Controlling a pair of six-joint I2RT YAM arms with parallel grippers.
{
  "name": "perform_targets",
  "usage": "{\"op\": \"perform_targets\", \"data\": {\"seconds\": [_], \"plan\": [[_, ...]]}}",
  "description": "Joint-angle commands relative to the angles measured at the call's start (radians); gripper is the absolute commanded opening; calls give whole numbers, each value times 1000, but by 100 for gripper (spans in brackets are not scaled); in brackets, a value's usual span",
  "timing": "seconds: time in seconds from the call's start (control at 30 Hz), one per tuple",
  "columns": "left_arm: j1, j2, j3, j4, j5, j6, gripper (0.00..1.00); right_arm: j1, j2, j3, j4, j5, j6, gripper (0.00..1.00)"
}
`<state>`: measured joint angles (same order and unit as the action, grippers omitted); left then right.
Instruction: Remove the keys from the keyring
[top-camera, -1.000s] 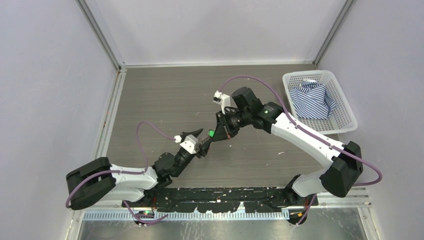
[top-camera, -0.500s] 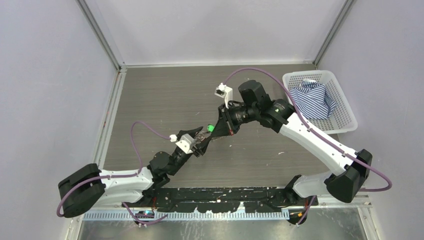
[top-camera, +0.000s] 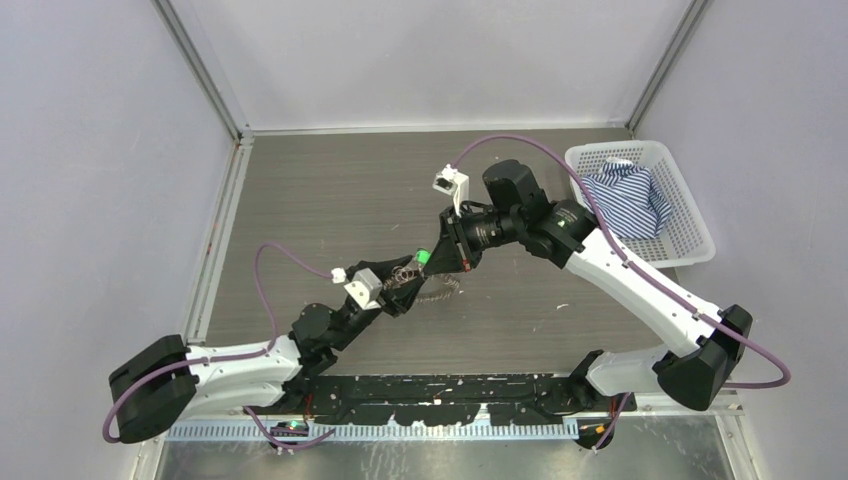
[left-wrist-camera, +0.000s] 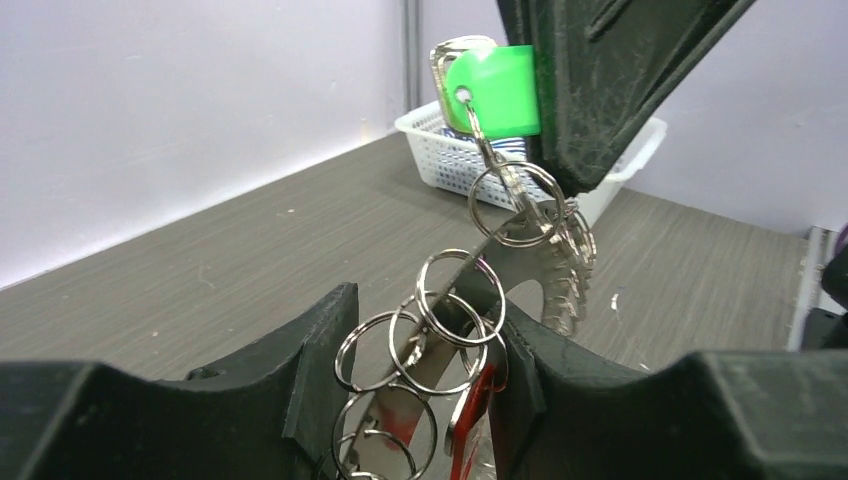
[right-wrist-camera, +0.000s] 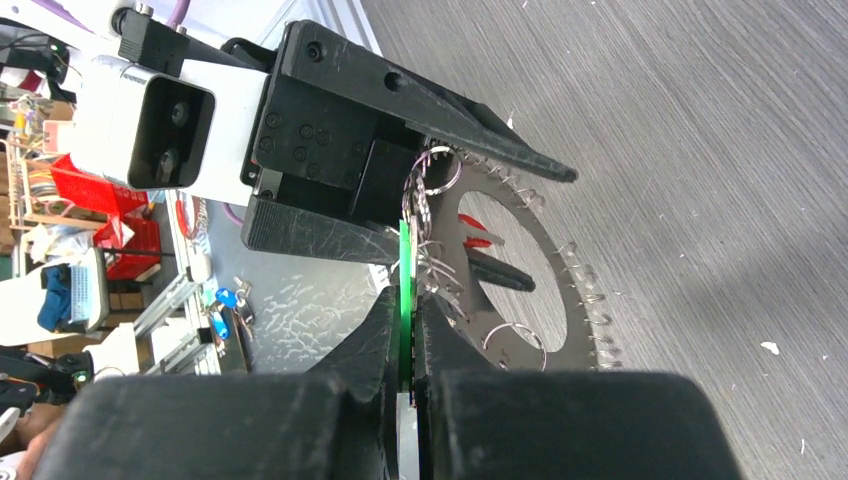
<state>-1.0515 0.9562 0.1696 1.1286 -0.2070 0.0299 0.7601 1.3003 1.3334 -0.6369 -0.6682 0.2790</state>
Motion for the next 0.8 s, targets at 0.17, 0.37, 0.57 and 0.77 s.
{"op": "perform_targets", "data": {"seconds": [0.17,0.37,0.57,0.77], "plan": [[4,-42,50,-54,71,-65,53,6,-13,43,10,2,-21,1],[5,-94,62,-93,47,-49,55,8,-3,59,2,-6,-20,1],[5,-80,64,-58,55,-47,51,17,1,73,-7,3,-21,1],[4,-52,67,-4,73,-48,47,35,2,85,-12,14,-14,1]]}}
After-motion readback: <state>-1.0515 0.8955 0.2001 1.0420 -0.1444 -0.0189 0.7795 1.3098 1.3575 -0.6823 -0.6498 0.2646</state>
